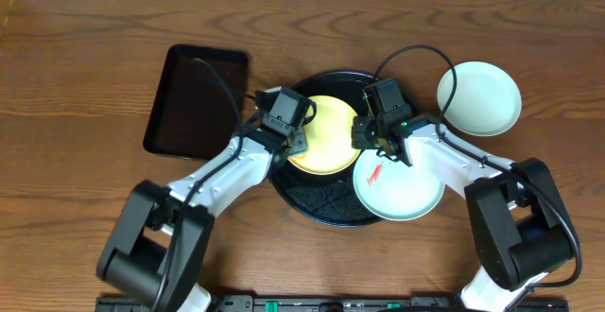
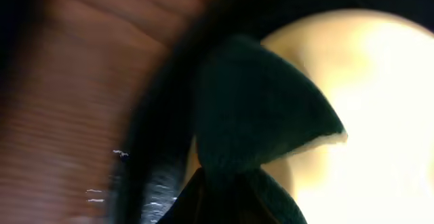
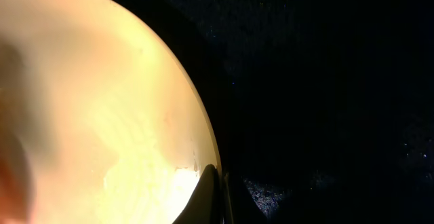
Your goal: Clean dirty plates on tray and stack at the side
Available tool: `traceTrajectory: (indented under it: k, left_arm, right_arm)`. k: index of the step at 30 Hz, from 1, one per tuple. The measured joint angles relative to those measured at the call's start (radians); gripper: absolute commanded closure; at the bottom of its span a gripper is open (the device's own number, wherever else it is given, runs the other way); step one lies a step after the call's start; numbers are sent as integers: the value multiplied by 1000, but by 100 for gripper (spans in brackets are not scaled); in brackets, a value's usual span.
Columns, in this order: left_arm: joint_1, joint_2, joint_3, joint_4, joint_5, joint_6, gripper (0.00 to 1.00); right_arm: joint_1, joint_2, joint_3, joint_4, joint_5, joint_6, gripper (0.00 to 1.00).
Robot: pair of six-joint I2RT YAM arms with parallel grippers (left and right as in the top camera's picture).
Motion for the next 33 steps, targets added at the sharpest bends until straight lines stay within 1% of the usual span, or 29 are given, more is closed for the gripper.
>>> traceTrajectory:
  k: [3,8,13,16,21,26,30,33]
  left_arm:
    - [6,-61,-7,-19,-129,14,92]
    - [19,-185,-13,-39,-229,25,92]
    - [26,-319,-13,-105,-254,20,92]
    - [58,-385,-13,-155,-246,13,92]
    - [156,-415,-13,-225,-209,8,92]
    - [244,-414,-13,-299,-179,8,92]
    - [291,-414,-14,-334,-169,8,92]
    - [313,-414,-14,-347,-164,8,92]
  right_arm:
    - [0,0,0,0,0,0,99]
    - [0,0,0,2,0,-19,99]
    - [0,-18,1,-3,9,-89,99]
    - [0,-66,10,-5,26,-153,99]
    - [37,-192,47,1,82,-326,99]
    - [144,-278,60,5,298,-497,99]
    - [259,-288,60,42,539,-671,99]
    - [327,-288,60,98,695,-756,99]
